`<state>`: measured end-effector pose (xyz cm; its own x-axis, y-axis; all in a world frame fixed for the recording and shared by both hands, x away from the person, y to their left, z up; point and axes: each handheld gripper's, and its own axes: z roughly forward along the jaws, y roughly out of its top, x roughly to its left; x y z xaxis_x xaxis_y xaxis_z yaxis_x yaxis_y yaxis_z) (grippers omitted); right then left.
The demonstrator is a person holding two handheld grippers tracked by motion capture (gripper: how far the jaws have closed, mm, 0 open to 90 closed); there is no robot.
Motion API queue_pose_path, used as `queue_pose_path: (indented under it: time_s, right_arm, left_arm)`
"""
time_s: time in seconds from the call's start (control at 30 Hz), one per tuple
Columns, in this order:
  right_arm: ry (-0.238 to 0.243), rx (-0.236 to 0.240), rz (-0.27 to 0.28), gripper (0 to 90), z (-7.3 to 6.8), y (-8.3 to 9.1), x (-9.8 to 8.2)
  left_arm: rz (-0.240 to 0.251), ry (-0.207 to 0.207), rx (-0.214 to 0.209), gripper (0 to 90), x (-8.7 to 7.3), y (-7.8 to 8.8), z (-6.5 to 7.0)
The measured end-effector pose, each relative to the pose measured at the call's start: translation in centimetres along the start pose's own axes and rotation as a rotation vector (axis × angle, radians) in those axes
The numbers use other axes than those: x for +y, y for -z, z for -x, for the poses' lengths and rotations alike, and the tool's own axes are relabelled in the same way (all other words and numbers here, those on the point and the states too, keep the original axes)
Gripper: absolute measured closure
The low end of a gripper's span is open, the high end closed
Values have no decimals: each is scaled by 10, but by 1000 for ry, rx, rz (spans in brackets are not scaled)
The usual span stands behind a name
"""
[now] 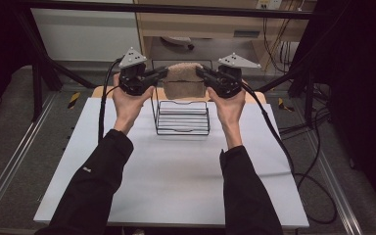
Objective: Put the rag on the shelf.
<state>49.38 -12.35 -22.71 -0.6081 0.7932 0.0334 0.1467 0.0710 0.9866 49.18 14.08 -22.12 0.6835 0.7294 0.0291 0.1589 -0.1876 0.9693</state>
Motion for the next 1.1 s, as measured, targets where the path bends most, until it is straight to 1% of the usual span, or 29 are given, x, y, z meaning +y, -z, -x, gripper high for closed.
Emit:
queue_pose_path:
  time_s: [0.03,0.1,0.13,0.27,0.37,0.5,0.6,0.7,0.77,0.83,0.9,0.97,1.03,1.1]
  right_arm:
    - [0,1,-6,807,-1,1,0]
    - [14,2,-10,805,-2,2,-1]
    - [11,1,-15,803,-4,3,-1]
    - [30,0,-27,798,-6,7,-3]
    - [29,2,-33,798,-8,9,-4]
    - [23,9,-39,804,-7,11,-8]
    - [28,14,-42,811,-7,12,-9]
    - [38,20,-42,813,-7,13,-10]
    - [36,25,-43,813,-7,14,-11]
    - [41,30,-42,813,-7,14,-13]
    - [48,33,-42,813,-6,15,-13]
    - [62,35,-43,812,-7,15,-14]
    - [67,37,-44,811,-7,16,-14]
    - [70,38,-46,808,-7,17,-14]
  left_arm:
    - [-3,3,-2,856,-1,0,0]
    - [-5,3,-4,855,-3,1,1]
    - [-7,3,-6,854,-4,1,2]
    - [-18,-5,-8,850,-6,2,4]
    - [-21,-1,-9,847,-8,2,5]
    - [-26,-2,-8,835,-7,3,6]
    - [-25,9,-5,791,-3,6,4]
    - [-9,41,-4,729,8,9,-1]
    - [-4,61,-3,702,15,8,-4]
    - [-9,68,13,693,22,6,-6]
    - [-18,77,20,703,26,1,-7]
    - [-44,79,25,731,27,-4,-8]
    - [-69,89,6,771,25,-7,-8]
    - [-89,90,-16,817,21,-8,-6]
